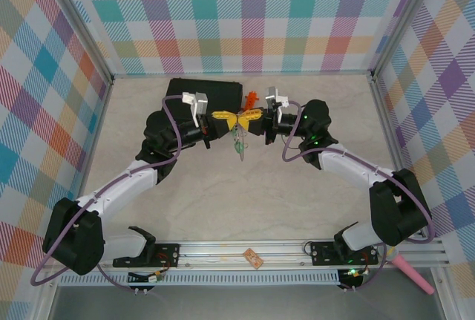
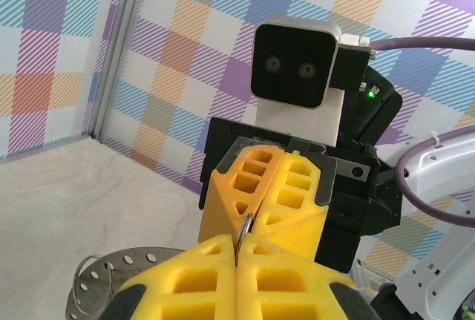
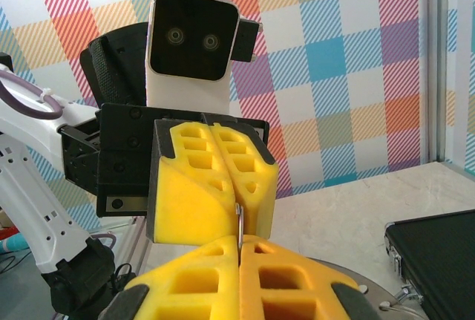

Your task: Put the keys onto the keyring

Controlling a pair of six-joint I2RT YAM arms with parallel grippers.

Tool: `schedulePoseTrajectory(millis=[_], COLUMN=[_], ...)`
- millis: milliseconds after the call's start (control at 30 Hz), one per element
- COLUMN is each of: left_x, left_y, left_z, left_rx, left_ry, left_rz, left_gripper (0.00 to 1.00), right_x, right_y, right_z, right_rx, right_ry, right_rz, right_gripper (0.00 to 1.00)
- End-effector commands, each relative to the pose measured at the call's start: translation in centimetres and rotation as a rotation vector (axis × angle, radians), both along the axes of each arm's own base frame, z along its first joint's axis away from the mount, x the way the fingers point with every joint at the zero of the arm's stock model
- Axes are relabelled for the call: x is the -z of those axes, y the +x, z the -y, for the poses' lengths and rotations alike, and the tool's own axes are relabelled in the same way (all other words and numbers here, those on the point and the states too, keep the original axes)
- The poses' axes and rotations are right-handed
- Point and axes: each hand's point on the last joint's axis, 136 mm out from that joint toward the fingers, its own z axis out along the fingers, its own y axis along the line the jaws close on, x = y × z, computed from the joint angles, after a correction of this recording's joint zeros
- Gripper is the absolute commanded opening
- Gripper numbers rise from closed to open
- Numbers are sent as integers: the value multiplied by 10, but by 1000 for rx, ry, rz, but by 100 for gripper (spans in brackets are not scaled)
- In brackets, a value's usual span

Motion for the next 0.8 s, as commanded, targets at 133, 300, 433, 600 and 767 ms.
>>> schedulePoseTrajectory(millis=[133, 300, 433, 600, 767], left_x=[-14, -20, -17, -7, 6], left_y=[-7, -13, -10, -5, 1], left_z=[-2, -4, -6, -7, -6], left_rx=[16, 27, -1, -30, -49], left_ry=[-27, -38, -29, 3, 58], left_rz=[55, 66, 66, 60, 59], left_gripper=[0, 0, 0, 0, 0], right_x=[-12, -8, -7, -6, 9], right_y=[2, 12, 15, 16, 13], right_z=[-1, 2, 3, 9, 17], right_rx=[5, 47, 54, 85, 142], right_ry=[13, 3, 0, -27, -172], right_rz=[39, 16, -3, -16, -53], right_gripper=[1, 1, 16, 38, 38])
